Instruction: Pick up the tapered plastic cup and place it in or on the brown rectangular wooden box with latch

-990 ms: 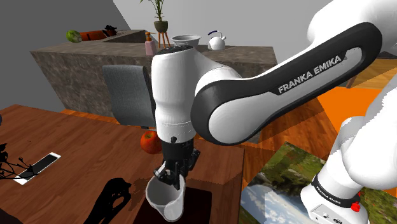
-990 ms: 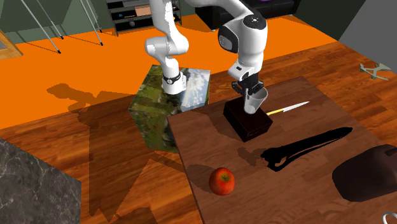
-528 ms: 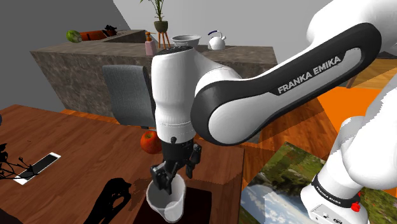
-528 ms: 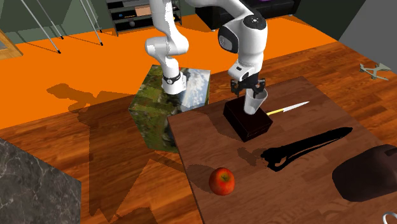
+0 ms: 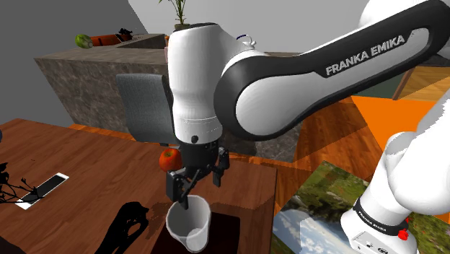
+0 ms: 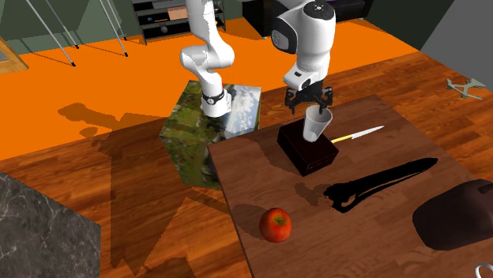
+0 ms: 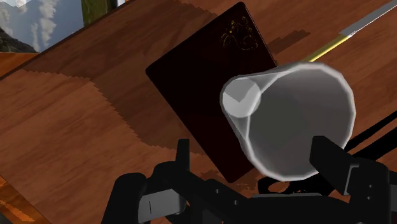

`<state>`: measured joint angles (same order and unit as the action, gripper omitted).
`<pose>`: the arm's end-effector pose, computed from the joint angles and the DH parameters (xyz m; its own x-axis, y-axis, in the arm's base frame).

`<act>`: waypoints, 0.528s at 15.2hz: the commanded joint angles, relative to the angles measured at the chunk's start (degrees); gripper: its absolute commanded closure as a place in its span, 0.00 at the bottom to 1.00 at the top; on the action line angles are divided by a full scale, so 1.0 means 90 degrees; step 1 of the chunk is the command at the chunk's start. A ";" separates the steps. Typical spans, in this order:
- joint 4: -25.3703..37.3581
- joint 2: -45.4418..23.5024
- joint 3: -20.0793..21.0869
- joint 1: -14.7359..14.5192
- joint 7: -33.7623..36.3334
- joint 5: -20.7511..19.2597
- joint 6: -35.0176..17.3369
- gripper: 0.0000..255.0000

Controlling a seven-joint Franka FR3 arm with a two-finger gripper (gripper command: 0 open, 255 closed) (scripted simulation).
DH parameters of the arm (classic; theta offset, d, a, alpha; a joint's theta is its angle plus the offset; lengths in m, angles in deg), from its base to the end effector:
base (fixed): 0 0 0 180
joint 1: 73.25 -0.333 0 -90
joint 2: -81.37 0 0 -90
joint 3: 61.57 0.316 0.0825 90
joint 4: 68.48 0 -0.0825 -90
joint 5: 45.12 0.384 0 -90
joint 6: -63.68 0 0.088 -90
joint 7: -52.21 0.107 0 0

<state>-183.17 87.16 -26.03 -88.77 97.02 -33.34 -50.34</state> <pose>0.3236 0.4342 0.5008 0.9983 0.0350 -0.0468 0.0280 -0.9894 -0.1426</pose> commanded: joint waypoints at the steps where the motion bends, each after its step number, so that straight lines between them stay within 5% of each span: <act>1: 0.0095 0.0087 -0.0032 0.0011 -0.0030 0.0043 0.0183 0.00; 8: 0.0094 0.0088 -0.0032 0.0011 -0.0030 0.0043 0.0181 0.00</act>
